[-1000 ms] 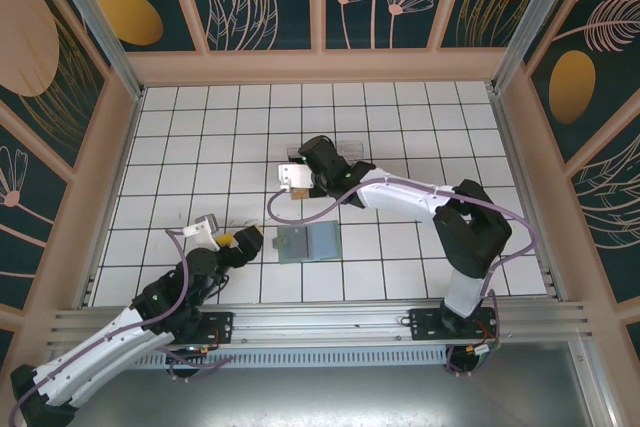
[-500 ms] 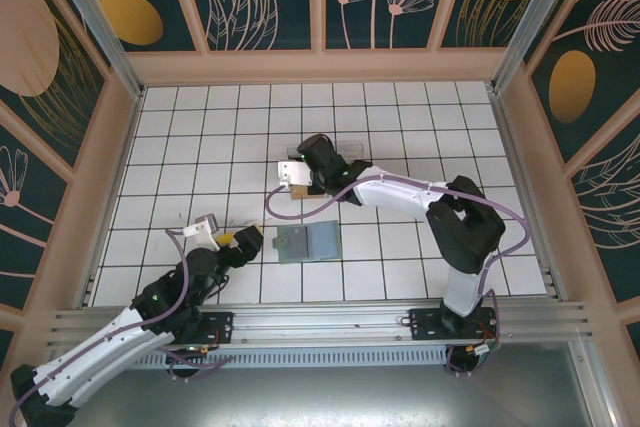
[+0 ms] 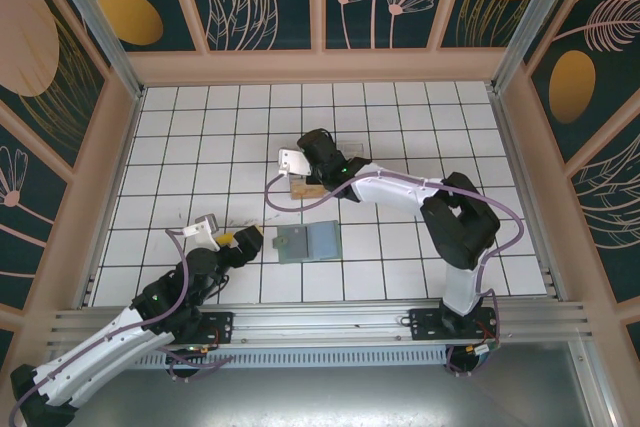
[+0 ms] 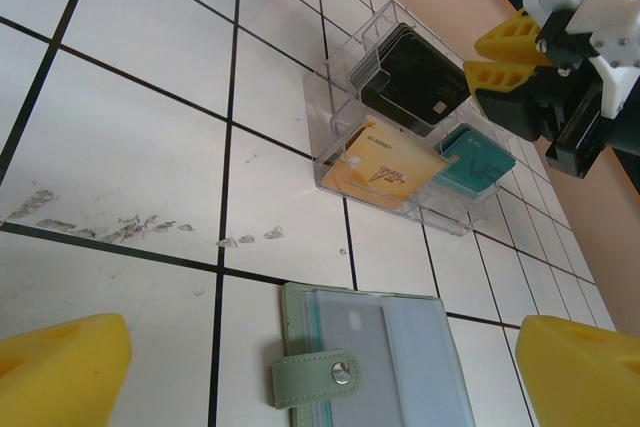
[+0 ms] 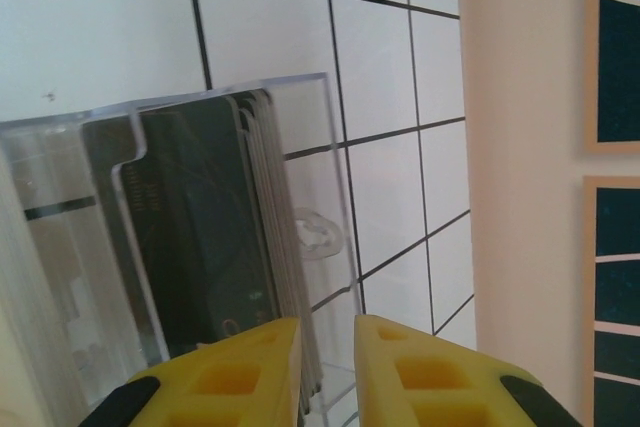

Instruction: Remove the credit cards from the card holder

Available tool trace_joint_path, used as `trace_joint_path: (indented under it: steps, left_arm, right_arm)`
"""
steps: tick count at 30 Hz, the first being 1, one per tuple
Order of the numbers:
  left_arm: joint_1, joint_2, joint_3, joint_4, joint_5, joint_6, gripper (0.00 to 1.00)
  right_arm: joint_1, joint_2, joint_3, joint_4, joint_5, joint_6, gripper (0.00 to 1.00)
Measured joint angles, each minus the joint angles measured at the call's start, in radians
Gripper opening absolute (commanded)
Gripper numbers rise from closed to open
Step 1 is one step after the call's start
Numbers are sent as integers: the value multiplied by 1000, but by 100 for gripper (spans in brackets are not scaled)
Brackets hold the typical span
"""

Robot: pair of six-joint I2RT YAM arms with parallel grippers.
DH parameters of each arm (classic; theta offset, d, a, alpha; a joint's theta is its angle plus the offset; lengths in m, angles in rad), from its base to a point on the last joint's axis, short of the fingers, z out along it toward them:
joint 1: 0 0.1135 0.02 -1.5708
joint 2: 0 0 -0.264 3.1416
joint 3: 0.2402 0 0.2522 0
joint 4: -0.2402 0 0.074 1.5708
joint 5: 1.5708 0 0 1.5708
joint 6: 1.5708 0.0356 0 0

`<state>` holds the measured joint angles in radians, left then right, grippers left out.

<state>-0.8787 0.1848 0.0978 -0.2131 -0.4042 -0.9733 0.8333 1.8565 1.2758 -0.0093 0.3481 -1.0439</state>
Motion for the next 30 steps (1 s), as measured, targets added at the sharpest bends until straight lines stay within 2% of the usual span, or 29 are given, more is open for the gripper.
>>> trace_joint_path:
  steps: [5, 9, 18, 27, 30]
  left_arm:
    - [0, 10, -1, 3, 10, 0, 99]
    - [0, 48, -6, 27, 55, 0, 93]
    - [0, 299, -10, 150, 244, -30, 60]
    - [0, 580, 19, 279, 357, -42, 40]
    - [0, 647, 45, 310, 381, -37, 37]
  right_arm:
    - [-2, -12, -3, 14, -7, 102, 22]
    - [-2, -118, -75, 13, -48, 272, 21]
    - [18, -402, -326, 14, -149, 832, 21]
    - [86, -473, -629, 6, -248, 1299, 19]
    - [90, -473, -687, 18, -264, 1403, 18]
